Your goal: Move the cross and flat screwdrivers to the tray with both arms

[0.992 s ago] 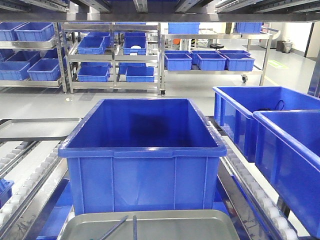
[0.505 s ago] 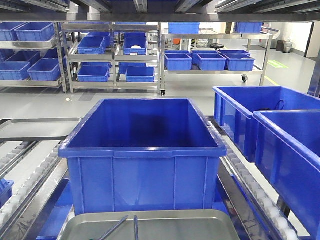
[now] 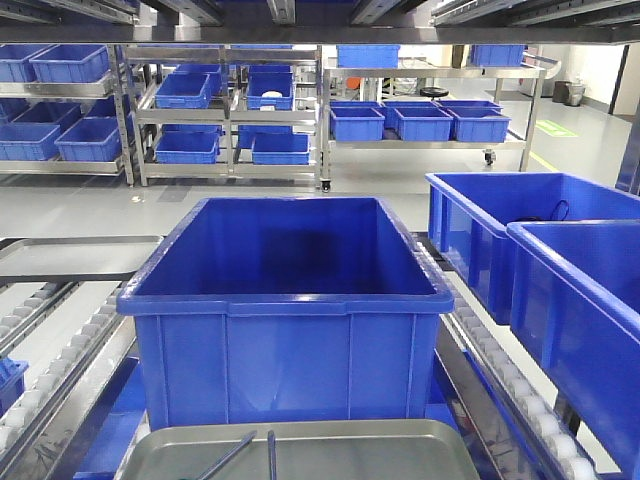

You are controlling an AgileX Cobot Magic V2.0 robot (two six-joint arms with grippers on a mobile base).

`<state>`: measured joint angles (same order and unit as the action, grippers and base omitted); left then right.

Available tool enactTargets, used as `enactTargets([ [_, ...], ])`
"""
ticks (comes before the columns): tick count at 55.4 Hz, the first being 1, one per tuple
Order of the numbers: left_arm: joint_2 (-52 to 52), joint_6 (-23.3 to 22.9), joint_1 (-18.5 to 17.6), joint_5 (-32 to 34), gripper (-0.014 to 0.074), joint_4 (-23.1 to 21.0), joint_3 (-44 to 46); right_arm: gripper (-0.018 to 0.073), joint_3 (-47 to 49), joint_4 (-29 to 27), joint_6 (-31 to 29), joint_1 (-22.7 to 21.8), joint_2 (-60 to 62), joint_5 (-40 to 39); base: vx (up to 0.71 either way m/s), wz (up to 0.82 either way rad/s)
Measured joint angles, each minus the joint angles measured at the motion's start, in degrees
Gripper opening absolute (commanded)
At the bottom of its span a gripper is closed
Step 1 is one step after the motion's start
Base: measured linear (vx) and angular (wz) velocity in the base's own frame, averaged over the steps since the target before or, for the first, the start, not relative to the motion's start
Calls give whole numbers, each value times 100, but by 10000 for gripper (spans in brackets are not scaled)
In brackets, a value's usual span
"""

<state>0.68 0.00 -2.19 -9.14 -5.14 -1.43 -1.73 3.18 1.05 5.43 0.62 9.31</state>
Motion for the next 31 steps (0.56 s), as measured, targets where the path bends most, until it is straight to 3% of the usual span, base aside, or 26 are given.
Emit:
enactTargets([
  [31,0,0,0,0,-6,0,0,-11,0,3,0,0,0,-18,0,0],
])
